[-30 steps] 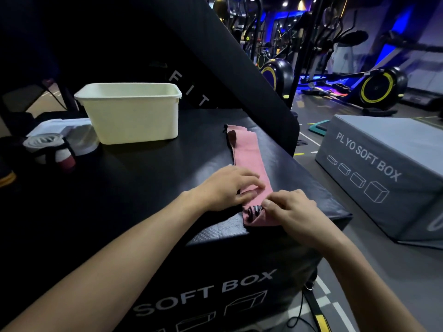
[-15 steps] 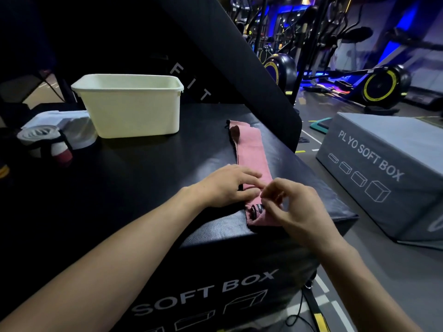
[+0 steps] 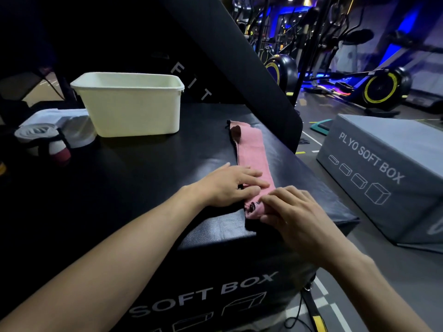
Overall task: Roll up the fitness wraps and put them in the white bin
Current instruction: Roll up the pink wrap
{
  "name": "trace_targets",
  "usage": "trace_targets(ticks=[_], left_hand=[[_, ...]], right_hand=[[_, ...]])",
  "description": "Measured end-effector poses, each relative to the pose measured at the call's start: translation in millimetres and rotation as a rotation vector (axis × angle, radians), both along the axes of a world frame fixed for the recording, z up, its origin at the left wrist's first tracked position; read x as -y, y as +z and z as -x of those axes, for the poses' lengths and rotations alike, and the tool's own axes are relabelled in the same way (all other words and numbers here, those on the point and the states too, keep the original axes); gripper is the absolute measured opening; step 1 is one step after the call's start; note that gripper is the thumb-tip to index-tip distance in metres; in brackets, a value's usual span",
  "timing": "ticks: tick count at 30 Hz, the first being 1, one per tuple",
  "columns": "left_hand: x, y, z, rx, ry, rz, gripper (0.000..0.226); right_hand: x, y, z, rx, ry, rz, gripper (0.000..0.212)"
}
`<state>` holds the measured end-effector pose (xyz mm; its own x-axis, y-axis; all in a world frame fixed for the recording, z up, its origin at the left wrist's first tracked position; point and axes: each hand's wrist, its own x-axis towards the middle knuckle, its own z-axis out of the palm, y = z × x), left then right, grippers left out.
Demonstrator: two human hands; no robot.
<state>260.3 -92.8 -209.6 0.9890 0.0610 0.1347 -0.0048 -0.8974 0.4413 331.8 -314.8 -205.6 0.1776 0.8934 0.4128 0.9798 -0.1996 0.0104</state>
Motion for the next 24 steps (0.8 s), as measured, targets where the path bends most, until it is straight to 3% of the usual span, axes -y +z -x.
trace_targets(ticks=[3, 8, 13, 19, 24], left_hand=[[1.1, 0.8, 1.5, -0.021, 0.0, -0.024, 0.037], [8.2, 3.2, 9.7, -0.032, -0.031, -0.056, 0.038], [10.1, 8.0, 9.4, -0.071, -0.035, -0.099, 0.039], [3.5, 23.5, -18.0, -0.199, -0.024, -0.236, 0.044], [-0.8, 14.5, -34.0, -0.145, -0.01, -0.209, 0.044]], right_hand=[[-5.4, 6.2, -1.4, -0.045, 0.002, 0.054, 0.041], [2.7, 22.6, 6.3, -0.284, 0.128, 0.101, 0.045], [8.4, 20.8, 6.4, -0.395, 0.088, 0.143, 0.045], [0.1, 25.9, 7.7, -0.453, 0.03, 0.201, 0.03], [-12.0, 27.1, 3.5, -0.434, -0.054, 0.297, 0.039]])
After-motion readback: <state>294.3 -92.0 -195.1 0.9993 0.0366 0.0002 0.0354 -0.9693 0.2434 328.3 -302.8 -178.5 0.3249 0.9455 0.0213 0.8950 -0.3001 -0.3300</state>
